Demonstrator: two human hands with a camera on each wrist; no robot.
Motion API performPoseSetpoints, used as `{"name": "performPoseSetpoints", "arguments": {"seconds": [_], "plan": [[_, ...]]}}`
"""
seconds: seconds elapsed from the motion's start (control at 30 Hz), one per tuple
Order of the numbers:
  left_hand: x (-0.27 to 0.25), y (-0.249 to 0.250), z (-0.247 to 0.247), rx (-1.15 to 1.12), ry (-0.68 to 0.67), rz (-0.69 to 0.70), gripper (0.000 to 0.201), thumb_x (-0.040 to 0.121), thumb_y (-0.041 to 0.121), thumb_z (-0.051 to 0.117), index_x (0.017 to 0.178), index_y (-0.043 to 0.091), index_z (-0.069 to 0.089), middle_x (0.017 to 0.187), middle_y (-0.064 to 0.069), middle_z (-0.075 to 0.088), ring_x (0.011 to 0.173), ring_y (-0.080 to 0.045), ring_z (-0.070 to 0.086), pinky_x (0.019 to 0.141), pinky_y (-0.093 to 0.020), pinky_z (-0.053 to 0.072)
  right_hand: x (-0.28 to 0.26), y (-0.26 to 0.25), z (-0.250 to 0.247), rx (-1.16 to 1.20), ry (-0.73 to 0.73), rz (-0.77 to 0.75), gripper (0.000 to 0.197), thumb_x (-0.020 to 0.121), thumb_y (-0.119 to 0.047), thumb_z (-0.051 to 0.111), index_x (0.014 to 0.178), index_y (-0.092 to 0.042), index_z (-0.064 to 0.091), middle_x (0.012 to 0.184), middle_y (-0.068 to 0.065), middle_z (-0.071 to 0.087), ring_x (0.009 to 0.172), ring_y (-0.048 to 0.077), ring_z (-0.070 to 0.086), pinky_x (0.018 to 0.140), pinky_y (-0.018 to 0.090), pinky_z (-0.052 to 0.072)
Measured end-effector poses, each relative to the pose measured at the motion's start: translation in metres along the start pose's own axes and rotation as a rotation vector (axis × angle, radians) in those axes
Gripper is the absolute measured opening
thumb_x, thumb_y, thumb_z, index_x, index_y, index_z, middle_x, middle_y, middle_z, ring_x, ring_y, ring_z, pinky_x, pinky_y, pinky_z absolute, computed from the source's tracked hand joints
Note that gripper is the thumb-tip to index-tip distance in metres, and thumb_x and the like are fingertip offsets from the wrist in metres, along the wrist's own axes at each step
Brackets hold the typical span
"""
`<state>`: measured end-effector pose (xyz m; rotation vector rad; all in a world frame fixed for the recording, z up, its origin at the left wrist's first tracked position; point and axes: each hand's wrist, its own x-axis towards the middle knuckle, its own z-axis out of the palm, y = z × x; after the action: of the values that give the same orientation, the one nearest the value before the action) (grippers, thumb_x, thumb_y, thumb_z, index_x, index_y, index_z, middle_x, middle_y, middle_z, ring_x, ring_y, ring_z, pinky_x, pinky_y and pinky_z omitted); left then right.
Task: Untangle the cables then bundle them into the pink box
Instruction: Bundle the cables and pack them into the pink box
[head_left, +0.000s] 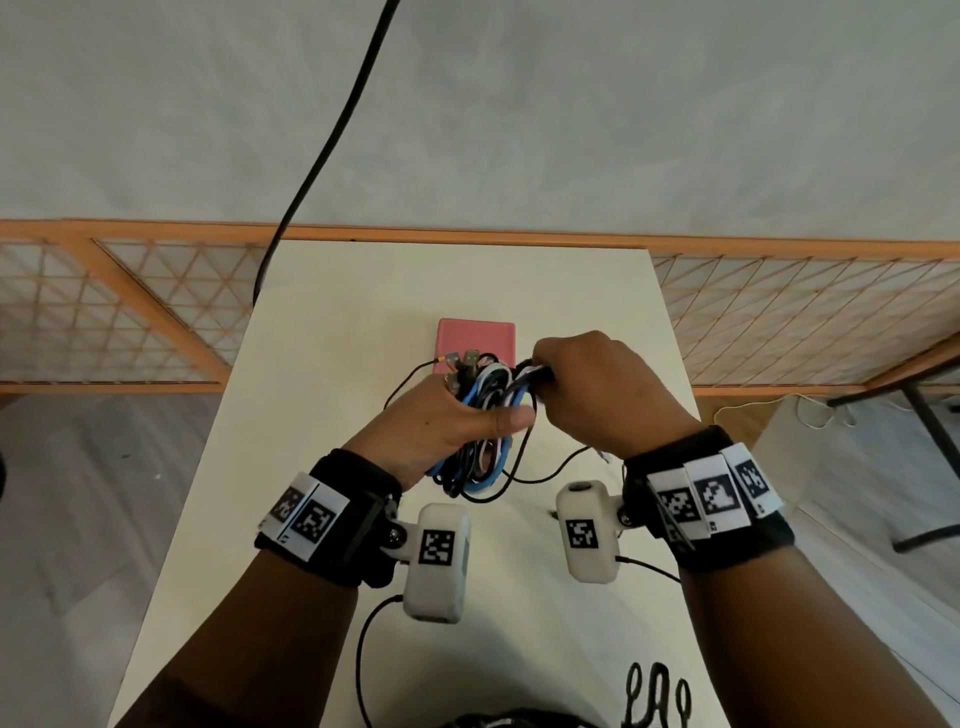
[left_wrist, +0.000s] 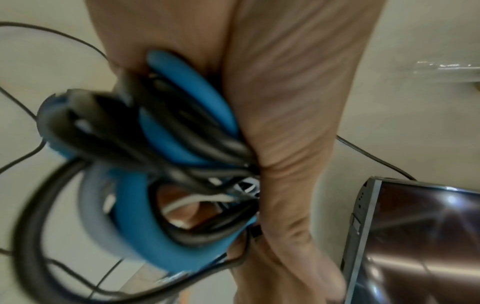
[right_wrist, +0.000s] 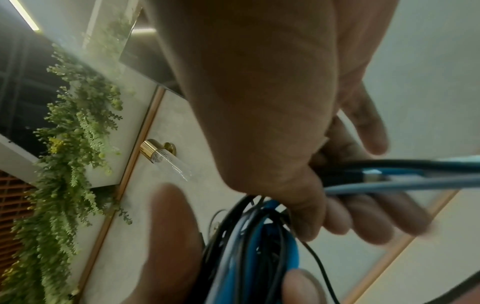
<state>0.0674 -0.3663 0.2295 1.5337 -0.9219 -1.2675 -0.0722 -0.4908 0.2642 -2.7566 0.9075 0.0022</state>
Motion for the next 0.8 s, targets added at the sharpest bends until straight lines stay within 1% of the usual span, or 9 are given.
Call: {"name": "performPoseSetpoints", "arguments": {"seconds": [0.1,0.2,0.3,0.43,0.53,0.6,0.67,0.73,0.8], "plan": [[0.001,-0.001,0.004,0.028,-0.013,0.004,0.043,0.067,0.037,0.094,0.096,0.012,0.073,0.098,-0.023,0.073,0.092,-0.033,0.071,0.101,-0.053,0.054,0.0,-0.004,0.004,0.135,-0.083,0.039,0.01,0.088,-0.01,0.052,0.081,-0.007,0.059,0.078,0.009,0.062,0.075,0.033,0.06,0.056,0.033,0.034],[0.004,-0.003,0.009,0.009,0.086,-0.024,0.035,0.063,0.03,0.084,0.091,0.01,0.077,0.088,-0.021,0.075,0.079,-0.027,0.072,0.089,-0.053,0.058,0.001,-0.009,0.006,0.398,-0.035,0.107,0.01,0.087,-0.006,0.05,0.079,-0.006,0.056,0.078,0.01,0.063,0.069,0.033,0.064,0.055,0.038,0.046],[0.006,-0.004,0.008,-0.085,0.135,-0.042,0.023,0.072,0.023,0.073,0.085,0.005,0.074,0.071,-0.015,0.071,0.066,-0.025,0.068,0.071,-0.038,0.054,-0.001,-0.011,0.011,0.675,0.033,0.187,0.013,0.09,-0.002,0.048,0.087,0.0,0.061,0.077,0.013,0.064,0.057,0.028,0.069,0.045,0.035,0.053],[0.006,-0.004,0.007,-0.344,0.159,-0.081,0.016,0.079,0.019,0.071,0.085,0.006,0.078,0.083,-0.023,0.071,0.074,-0.044,0.068,0.067,-0.04,0.06,-0.014,-0.009,0.027,1.023,0.035,0.17,0.011,0.101,-0.021,0.055,0.098,-0.012,0.061,0.076,0.007,0.068,0.065,0.024,0.071,0.064,0.041,0.062],[0.008,-0.004,0.003,-0.616,0.181,-0.144,0.026,0.095,0.014,0.058,0.075,0.006,0.072,0.079,-0.016,0.069,0.065,-0.029,0.066,0.05,-0.029,0.053,-0.028,-0.014,0.041,1.031,0.061,0.112,0.013,0.108,-0.029,0.05,0.112,-0.02,0.059,0.068,-0.011,0.063,0.057,0.019,0.064,0.057,0.033,0.055],[0.012,-0.005,0.003,-0.684,0.174,-0.153,0.021,0.094,0.014,0.059,0.078,0.005,0.07,0.085,-0.018,0.065,0.068,-0.026,0.063,0.055,-0.03,0.054,-0.034,-0.022,0.052,0.883,0.146,0.085,0.024,0.109,-0.027,0.045,0.131,-0.024,0.053,0.068,-0.016,0.064,0.055,0.013,0.062,0.055,0.033,0.05],[0.011,-0.004,0.007,-0.716,0.154,-0.161,0.02,0.087,0.015,0.069,0.098,-0.002,0.069,0.096,-0.022,0.063,0.075,-0.027,0.064,0.067,-0.032,0.055,-0.035,-0.031,0.064,0.734,0.201,0.11,0.045,0.105,-0.016,0.048,0.148,-0.025,0.042,0.078,-0.004,0.072,0.065,0.022,0.066,0.059,0.037,0.05],[0.012,-0.006,0.013,-0.715,0.161,-0.17,0.041,0.086,0.015,0.072,0.121,-0.006,0.066,0.108,-0.023,0.06,0.085,-0.031,0.066,0.075,-0.037,0.055,-0.036,-0.037,0.07,0.683,0.202,0.143,0.065,0.096,-0.007,0.051,0.155,-0.026,0.033,0.082,0.009,0.074,0.069,0.029,0.067,0.062,0.042,0.053],[0.012,-0.007,0.018,-0.637,0.212,-0.116,0.032,0.09,0.01,0.074,0.119,-0.004,0.07,0.108,-0.024,0.066,0.094,-0.036,0.069,0.083,-0.042,0.057,-0.036,-0.039,0.072,0.662,0.199,0.148,0.07,0.092,-0.003,0.051,0.156,-0.024,0.032,0.081,0.01,0.073,0.068,0.029,0.066,0.062,0.043,0.053]]}}
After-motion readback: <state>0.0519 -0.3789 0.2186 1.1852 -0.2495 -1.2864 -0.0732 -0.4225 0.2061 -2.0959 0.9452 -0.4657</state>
